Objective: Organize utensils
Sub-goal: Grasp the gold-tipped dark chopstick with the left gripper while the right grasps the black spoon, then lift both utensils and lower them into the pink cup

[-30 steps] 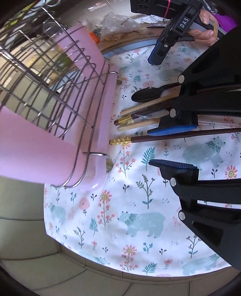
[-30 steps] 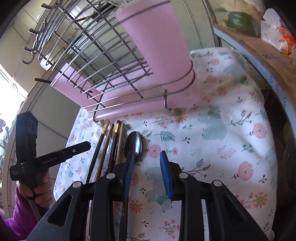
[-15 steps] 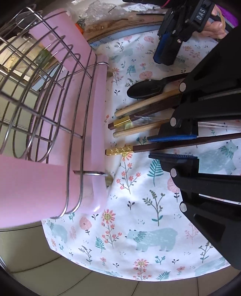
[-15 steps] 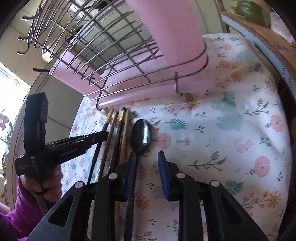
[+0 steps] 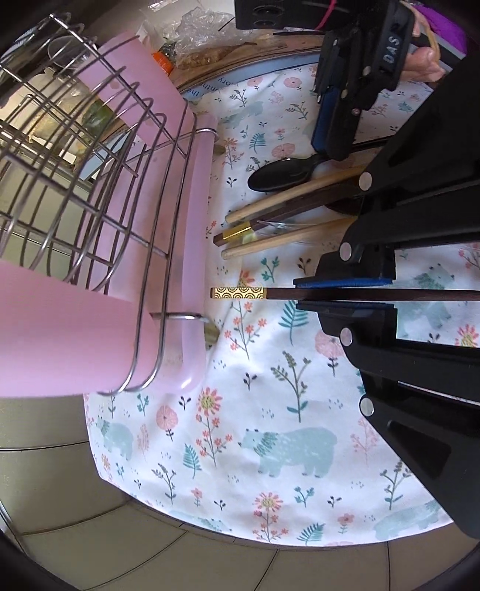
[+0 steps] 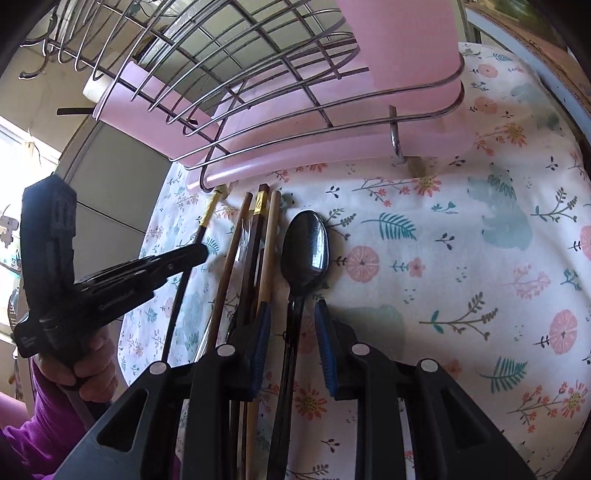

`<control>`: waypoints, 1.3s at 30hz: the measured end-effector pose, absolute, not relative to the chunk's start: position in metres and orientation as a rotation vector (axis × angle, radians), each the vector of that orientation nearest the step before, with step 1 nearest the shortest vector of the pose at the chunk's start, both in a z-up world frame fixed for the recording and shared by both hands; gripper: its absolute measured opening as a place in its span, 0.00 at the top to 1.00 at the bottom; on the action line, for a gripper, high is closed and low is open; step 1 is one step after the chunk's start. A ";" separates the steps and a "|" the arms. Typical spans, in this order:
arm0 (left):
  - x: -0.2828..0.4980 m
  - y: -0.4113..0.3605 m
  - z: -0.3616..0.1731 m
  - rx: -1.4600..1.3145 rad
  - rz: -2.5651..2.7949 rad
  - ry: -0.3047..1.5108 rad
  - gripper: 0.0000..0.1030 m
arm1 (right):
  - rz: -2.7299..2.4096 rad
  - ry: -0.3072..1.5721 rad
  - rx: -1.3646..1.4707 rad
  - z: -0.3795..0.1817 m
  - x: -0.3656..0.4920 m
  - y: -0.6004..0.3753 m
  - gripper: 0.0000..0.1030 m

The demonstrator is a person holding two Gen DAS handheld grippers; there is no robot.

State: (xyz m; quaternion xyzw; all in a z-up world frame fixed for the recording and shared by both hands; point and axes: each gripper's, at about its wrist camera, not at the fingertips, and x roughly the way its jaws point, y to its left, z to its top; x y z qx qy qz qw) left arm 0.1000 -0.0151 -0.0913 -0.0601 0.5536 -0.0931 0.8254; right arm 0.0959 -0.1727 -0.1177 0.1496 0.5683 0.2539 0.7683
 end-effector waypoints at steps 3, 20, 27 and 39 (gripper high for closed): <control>0.094 -0.013 -0.088 -0.122 -0.199 1.171 0.95 | 0.549 1.243 0.286 -0.119 0.095 -0.169 0.91; 0.061 0.025 -0.050 -0.179 -0.241 1.075 0.95 | 0.531 1.015 0.399 -0.084 0.073 -0.212 0.94; 0.042 0.016 -0.018 -0.192 -0.290 0.943 0.95 | 0.541 0.826 0.461 -0.042 0.056 -0.239 0.93; 0.026 0.023 0.072 -0.291 -0.337 0.609 0.95 | 0.493 0.480 0.463 0.047 0.049 -0.277 0.93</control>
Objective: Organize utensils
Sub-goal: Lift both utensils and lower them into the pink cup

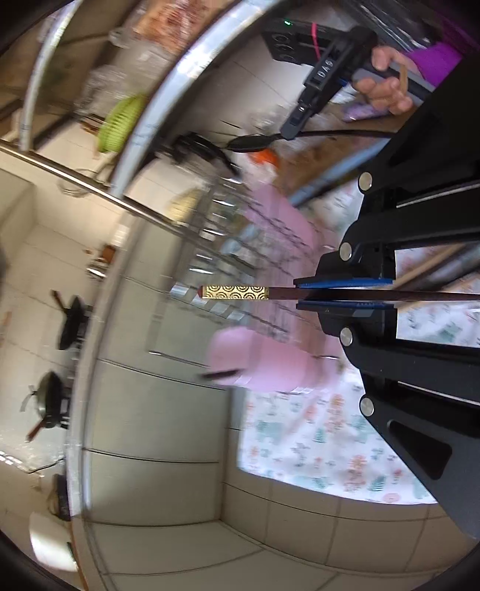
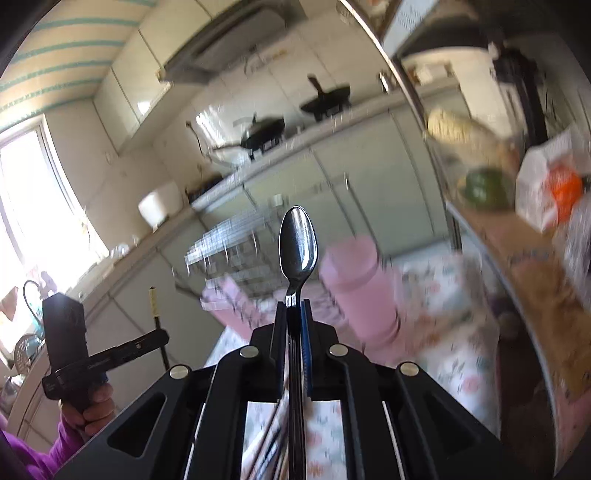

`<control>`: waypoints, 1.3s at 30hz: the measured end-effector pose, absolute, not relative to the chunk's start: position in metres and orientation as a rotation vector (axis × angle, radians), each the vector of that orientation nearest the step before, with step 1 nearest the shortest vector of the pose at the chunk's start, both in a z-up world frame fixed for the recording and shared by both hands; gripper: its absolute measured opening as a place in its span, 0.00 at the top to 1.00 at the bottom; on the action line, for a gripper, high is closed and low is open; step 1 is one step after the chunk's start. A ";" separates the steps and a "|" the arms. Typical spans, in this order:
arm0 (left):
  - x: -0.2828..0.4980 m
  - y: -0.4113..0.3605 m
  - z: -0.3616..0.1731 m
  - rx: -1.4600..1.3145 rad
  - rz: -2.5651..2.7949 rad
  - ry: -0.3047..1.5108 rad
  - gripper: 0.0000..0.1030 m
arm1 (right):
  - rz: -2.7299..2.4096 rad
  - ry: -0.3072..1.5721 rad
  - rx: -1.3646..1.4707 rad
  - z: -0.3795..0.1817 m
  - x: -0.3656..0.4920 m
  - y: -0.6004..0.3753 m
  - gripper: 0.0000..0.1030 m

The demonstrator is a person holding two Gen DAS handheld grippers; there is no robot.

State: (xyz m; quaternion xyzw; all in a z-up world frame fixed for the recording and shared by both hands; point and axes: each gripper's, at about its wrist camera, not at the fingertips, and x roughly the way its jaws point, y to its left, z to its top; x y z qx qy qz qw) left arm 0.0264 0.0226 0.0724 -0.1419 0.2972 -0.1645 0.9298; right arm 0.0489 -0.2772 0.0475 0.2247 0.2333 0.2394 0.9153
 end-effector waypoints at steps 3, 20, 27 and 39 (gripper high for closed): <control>0.027 0.028 0.096 -0.306 -0.326 0.523 0.95 | 0.478 0.398 0.468 0.066 0.052 -0.284 0.93; 0.073 0.025 0.170 -0.281 -0.052 0.063 0.95 | 0.380 0.101 0.490 0.107 0.114 -0.289 0.93; 0.102 0.022 0.157 -0.248 0.024 0.031 0.95 | 0.351 0.082 0.482 0.100 0.144 -0.286 0.93; 0.110 0.012 0.118 -0.218 -0.004 0.123 0.95 | 0.305 0.137 0.485 0.059 0.163 -0.285 0.93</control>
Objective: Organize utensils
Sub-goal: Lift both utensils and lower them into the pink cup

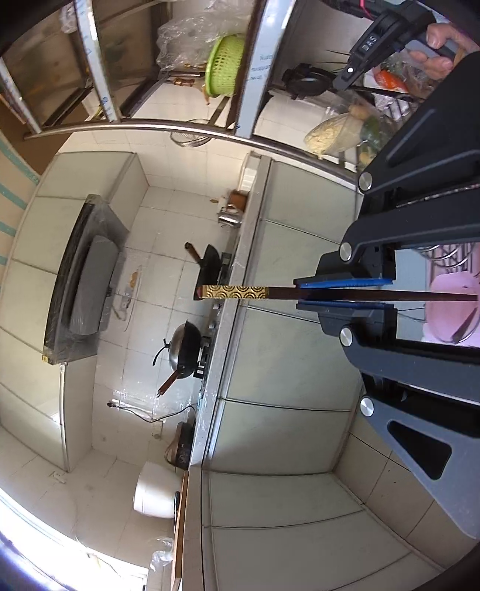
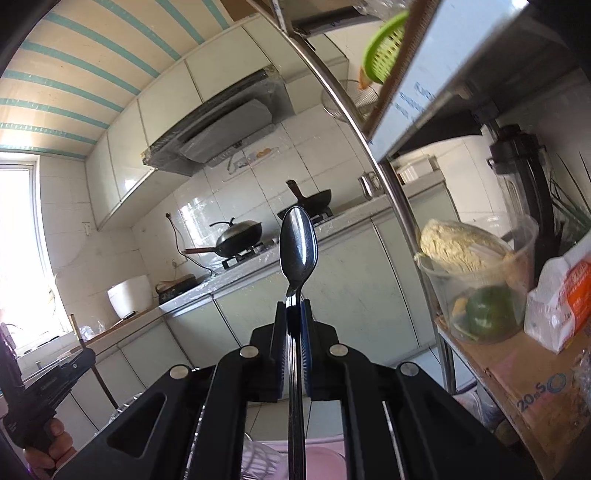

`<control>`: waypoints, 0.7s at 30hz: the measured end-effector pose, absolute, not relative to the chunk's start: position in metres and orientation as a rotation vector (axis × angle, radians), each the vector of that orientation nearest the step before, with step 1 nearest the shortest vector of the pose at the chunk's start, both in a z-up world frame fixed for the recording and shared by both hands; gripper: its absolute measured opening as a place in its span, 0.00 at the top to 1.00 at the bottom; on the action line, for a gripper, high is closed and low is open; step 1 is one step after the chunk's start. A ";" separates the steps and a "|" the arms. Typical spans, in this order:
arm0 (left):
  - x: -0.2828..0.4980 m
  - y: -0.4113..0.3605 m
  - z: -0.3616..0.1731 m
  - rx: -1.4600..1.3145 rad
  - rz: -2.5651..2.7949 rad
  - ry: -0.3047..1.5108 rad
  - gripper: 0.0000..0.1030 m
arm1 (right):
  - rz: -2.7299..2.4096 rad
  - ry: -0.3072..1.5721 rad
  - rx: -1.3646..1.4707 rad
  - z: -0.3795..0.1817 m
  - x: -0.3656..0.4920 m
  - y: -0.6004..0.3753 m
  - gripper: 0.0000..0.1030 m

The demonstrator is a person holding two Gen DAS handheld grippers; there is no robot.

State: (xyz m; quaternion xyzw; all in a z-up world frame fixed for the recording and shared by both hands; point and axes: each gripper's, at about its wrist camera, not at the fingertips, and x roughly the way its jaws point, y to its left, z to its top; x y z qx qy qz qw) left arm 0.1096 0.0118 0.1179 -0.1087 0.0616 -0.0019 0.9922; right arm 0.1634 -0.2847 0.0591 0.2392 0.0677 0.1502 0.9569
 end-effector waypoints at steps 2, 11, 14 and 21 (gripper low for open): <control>0.107 0.006 0.111 -0.192 -0.010 0.130 0.95 | 0.300 0.142 0.483 0.055 0.163 -0.285 0.93; 0.101 0.008 0.117 -0.198 0.009 0.080 0.95 | 0.295 0.059 0.487 0.076 0.164 -0.292 0.93; 0.104 0.007 0.118 -0.185 0.020 0.067 0.95 | 0.286 0.055 0.462 0.070 0.169 -0.288 0.93; 0.113 0.005 0.092 -0.168 0.009 0.157 0.95 | 0.286 0.136 0.451 0.041 0.170 -0.283 0.93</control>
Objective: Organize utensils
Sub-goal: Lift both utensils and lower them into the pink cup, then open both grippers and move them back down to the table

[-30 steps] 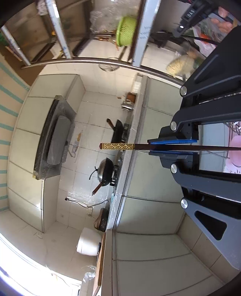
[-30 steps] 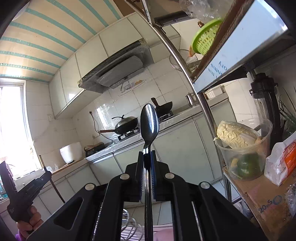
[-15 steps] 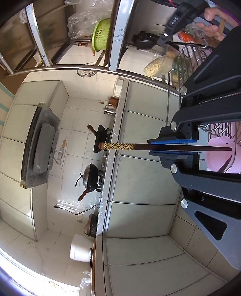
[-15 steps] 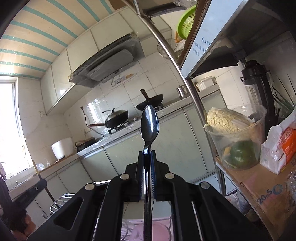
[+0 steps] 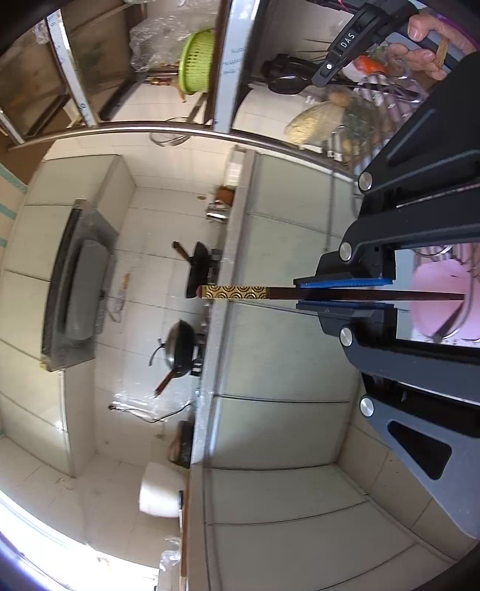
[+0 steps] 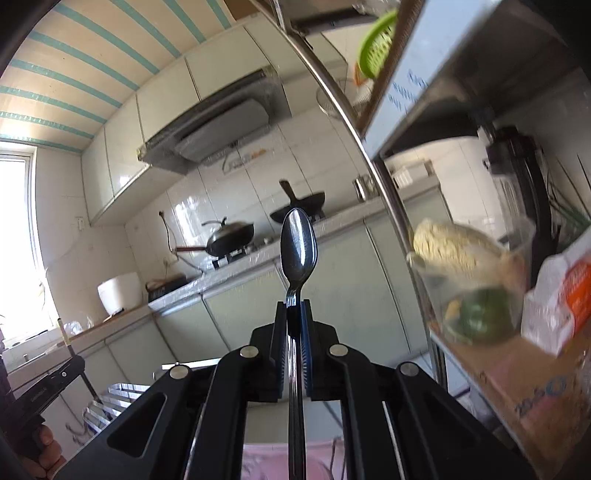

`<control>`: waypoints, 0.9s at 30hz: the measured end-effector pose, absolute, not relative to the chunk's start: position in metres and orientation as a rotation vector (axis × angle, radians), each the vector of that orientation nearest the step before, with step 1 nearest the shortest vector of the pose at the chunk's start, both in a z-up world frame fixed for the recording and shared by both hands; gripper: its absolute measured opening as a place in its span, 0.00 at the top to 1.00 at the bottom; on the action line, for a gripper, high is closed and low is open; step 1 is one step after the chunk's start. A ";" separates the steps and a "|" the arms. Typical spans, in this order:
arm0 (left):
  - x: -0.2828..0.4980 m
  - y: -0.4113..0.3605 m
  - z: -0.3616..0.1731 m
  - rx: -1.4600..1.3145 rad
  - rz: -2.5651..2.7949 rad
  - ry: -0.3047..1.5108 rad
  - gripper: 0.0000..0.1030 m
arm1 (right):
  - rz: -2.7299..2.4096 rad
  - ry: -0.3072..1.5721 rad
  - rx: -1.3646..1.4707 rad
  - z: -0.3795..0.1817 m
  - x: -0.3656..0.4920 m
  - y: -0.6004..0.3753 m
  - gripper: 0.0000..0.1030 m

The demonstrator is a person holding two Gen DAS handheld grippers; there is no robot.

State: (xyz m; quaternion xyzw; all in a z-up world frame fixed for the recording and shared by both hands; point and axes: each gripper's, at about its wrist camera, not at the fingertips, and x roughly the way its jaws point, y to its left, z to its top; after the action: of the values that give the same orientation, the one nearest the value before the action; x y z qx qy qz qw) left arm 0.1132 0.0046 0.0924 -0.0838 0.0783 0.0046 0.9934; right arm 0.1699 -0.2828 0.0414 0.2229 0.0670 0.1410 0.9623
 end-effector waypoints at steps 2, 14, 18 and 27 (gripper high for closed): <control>0.112 0.004 0.089 -0.168 -0.003 0.173 0.95 | 0.287 0.163 0.453 0.035 0.165 -0.284 0.93; 0.106 0.018 0.074 -0.187 -0.007 0.258 0.75 | 0.283 0.337 0.441 0.007 0.146 -0.278 0.87; 0.102 0.027 0.078 -0.245 -0.040 0.278 0.61 | 0.278 0.370 0.457 0.006 0.139 -0.282 0.73; 0.075 0.038 0.098 -0.284 -0.072 0.243 0.60 | 0.273 0.388 0.439 0.016 0.106 -0.284 0.60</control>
State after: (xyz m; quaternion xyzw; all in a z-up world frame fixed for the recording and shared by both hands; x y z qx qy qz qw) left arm 0.0748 0.0382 0.0981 -0.1412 0.1205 -0.0356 0.9820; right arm 0.1064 -0.2841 0.0163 0.2155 0.1905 0.1341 0.9483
